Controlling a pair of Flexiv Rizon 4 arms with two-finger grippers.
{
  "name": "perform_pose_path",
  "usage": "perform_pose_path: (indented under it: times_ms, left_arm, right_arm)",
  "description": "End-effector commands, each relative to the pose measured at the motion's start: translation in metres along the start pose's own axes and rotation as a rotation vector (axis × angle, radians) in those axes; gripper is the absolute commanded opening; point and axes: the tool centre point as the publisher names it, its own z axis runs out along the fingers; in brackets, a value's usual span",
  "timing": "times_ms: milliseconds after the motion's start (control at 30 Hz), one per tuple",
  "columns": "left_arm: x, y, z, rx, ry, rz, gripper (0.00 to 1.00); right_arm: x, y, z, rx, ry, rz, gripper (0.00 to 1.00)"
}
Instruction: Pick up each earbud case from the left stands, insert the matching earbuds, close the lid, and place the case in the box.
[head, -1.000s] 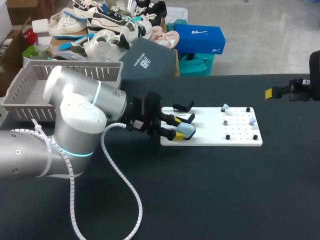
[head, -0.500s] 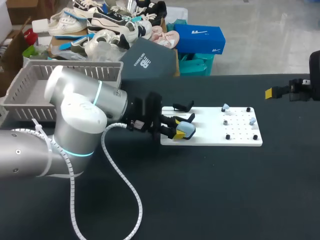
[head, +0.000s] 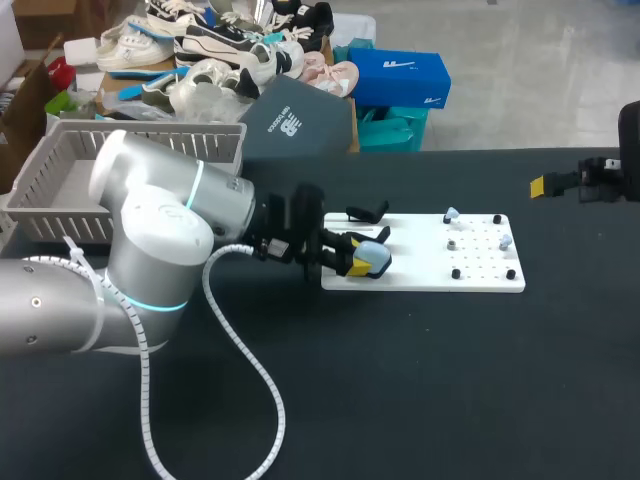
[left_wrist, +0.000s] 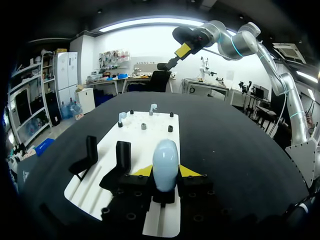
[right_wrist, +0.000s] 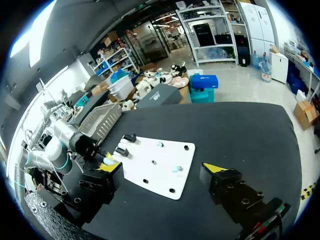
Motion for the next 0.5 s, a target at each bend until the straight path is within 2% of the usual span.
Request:
perform_pose_path:
  times_ms: [33, 233, 500]
  left_arm:
    - [-0.002, 0.003, -0.003, 0.005, -0.008, -0.001, 0.0]
    - [-0.004, 0.003, -0.006, -0.002, -0.017, 0.003, 0.0]
    - [-0.016, 0.01, -0.014, -0.063, -0.046, -0.02, 0.0]
  right_arm:
    - [0.0, -0.001, 0.0, -0.003, 0.0, -0.001, 1.0]
    - [0.0, -0.001, 0.0, -0.003, 0.0, -0.001, 1.0]
    - [0.0, -0.001, 0.0, -0.003, 0.0, -0.001, 1.0]
